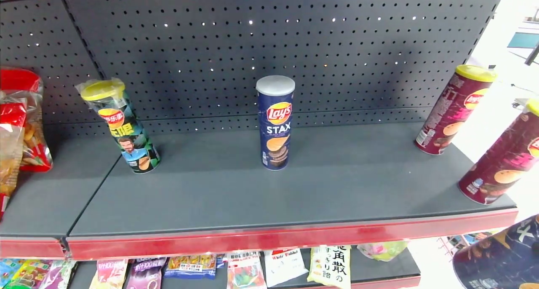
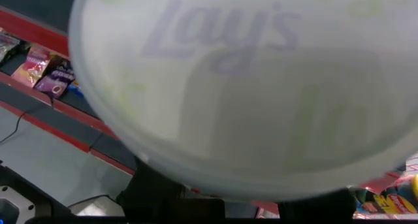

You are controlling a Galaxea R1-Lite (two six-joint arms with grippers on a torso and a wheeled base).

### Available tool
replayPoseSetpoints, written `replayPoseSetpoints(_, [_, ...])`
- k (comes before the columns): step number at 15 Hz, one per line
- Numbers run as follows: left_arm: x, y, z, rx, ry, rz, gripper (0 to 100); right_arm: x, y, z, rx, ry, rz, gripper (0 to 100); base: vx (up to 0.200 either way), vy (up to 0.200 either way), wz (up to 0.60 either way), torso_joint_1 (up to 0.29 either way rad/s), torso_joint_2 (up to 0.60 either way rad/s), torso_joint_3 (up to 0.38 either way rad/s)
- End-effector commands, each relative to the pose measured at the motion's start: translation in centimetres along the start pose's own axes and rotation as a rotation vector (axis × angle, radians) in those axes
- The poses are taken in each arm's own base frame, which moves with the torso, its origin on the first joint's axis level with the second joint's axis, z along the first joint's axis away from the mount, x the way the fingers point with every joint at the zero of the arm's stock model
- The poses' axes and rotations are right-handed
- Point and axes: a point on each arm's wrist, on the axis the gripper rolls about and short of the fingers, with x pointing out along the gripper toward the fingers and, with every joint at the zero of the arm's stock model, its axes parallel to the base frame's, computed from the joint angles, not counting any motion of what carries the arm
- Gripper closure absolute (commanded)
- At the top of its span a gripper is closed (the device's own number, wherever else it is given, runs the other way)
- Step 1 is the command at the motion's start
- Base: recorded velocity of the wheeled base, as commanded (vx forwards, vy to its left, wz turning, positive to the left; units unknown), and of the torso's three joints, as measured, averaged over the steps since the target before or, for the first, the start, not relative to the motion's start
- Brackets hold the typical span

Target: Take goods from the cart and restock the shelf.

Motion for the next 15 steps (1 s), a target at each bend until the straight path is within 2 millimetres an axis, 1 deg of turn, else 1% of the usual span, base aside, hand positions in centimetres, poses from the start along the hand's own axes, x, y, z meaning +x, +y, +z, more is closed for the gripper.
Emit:
replayPoseSetpoints(1, [0.01, 0.0, 0.0, -0.002, 0.001, 0.0, 0, 0.1, -0.03, 0.06, 0.0, 0.003, 0.001, 100, 0.0, 0.0, 0.0, 0.0, 0.0, 0.0])
replayPoseSetpoints(6, [0.01, 0.0, 0.0, -0.002, 0.001, 0.0, 0, 0.88, -0.19, 0.71, 0.0, 0.02, 0.031, 100, 0.0, 0.0, 0.0, 0.0, 0.0, 0.0])
replayPoseSetpoints(8, [0.01, 0.0, 0.0, -0.002, 0.001, 0.0, 0, 0.99, -0.15, 0.68, -0.002, 0.024, 0.042, 100, 0.0, 0.0, 0.0, 0.0, 0.0, 0.0])
replayPoseSetpoints(11, [0.01, 0.0, 0.0, 0.0, 0.001, 0.0, 0, 0.97, -0.12, 0.51, -0.001, 0.027, 0.043, 100, 0.2, 0.0, 0.0, -0.007, 0.0, 0.001])
replayPoseSetpoints(15, [0.01, 0.0, 0.0, -0.003, 0.001, 0.0, 0, 0.99, -0.13, 0.55, -0.001, 0.027, 0.043, 100, 0.0, 0.0, 0.0, 0.0, 0.0, 0.0])
